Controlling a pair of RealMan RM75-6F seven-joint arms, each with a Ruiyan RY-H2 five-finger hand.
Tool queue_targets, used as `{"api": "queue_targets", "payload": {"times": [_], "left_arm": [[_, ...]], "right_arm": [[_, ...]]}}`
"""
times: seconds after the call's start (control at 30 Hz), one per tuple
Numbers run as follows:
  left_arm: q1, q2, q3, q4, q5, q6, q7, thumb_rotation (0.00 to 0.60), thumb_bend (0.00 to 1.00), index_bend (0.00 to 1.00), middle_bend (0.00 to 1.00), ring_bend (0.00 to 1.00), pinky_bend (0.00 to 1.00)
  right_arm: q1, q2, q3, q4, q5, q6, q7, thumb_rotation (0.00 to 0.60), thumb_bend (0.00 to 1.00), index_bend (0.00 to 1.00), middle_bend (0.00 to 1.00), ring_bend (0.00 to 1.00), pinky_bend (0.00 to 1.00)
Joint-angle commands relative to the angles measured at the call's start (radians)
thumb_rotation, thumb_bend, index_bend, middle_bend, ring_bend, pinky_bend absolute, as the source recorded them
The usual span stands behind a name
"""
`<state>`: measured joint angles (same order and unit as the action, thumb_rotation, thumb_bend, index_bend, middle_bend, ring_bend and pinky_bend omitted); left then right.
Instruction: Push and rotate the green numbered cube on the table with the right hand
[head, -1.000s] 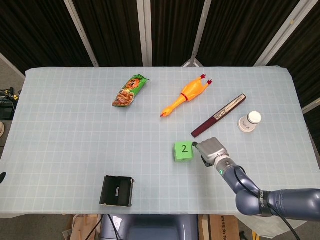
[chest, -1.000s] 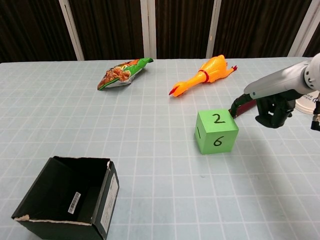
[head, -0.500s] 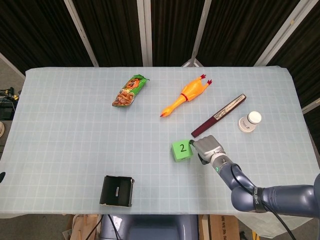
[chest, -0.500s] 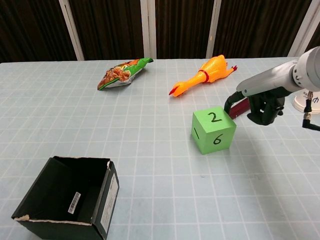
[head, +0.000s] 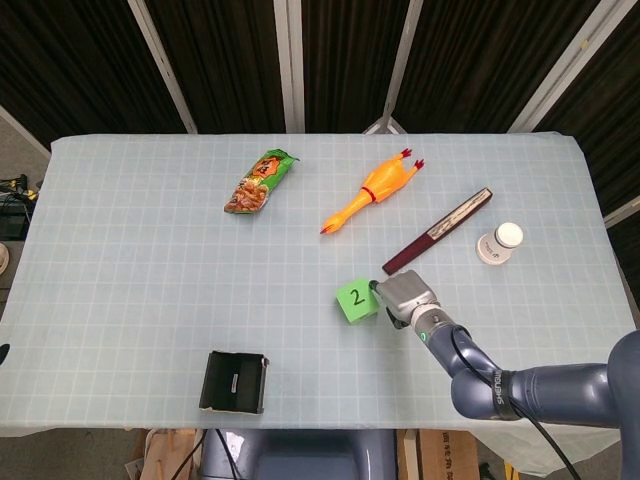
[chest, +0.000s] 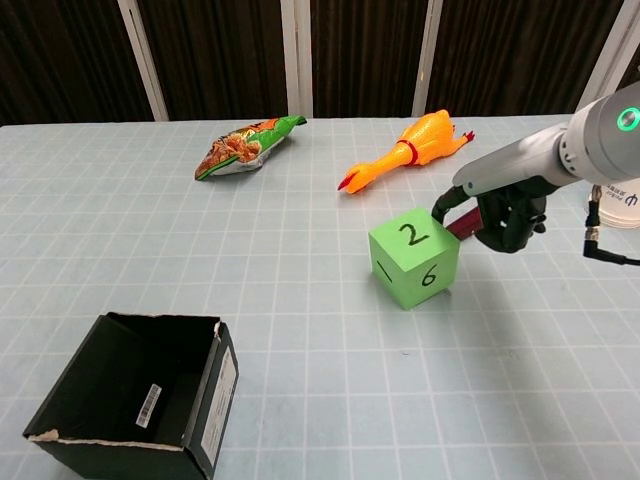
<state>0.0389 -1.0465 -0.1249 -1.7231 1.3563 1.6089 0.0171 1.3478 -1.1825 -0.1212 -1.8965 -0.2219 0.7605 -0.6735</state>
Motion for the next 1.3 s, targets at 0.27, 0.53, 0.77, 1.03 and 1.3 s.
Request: {"api": "queue_targets", "payload": {"times": [0.27,0.53,0.77,1.03,1.3], "left_arm": [[-0.001,0.004,-0.002,0.002,-0.005,-0.006,-0.008,0.6,0.26,0.01,0.0,0.04,0.16],[-0.001,0.006,-0.003,0.001,-0.008,-0.006,-0.011,0.6,0.26,0.01,0.0,0.04,0.16],[-0.003,0.004,-0.002,0.001,-0.009,-0.008,-0.004,0.6,0.26,0.01,0.0,0.04,0.16],[-0.002,0.006,-0.004,0.0,-0.012,-0.007,-0.007,0.6,0.26,0.01,0.0,0.04,0.16],[-0.002,0.009,-0.005,0.0,-0.017,-0.01,-0.01,0.6,0.26,0.01,0.0,0.04,0.16]], "right_arm": [[0.051,-0.037,0.011,0.005,0.046,0.027,-0.016,0.6,0.72,0.18,0.84,0.82,0.57],[0.096,-0.066,0.013,0.04,0.12,0.025,-0.032,0.6,0.72,0.19,0.84,0.82,0.57],[0.128,-0.084,0.021,0.045,0.138,0.032,-0.049,0.6,0.72,0.19,0.84,0.82,0.57],[0.17,-0.119,0.03,0.053,0.183,0.059,-0.08,0.6,0.72,0.2,0.84,0.82,0.57],[0.209,-0.16,0.053,0.067,0.221,0.084,-0.114,0.6,0.72,0.2,0.84,0.82,0.57]]}}
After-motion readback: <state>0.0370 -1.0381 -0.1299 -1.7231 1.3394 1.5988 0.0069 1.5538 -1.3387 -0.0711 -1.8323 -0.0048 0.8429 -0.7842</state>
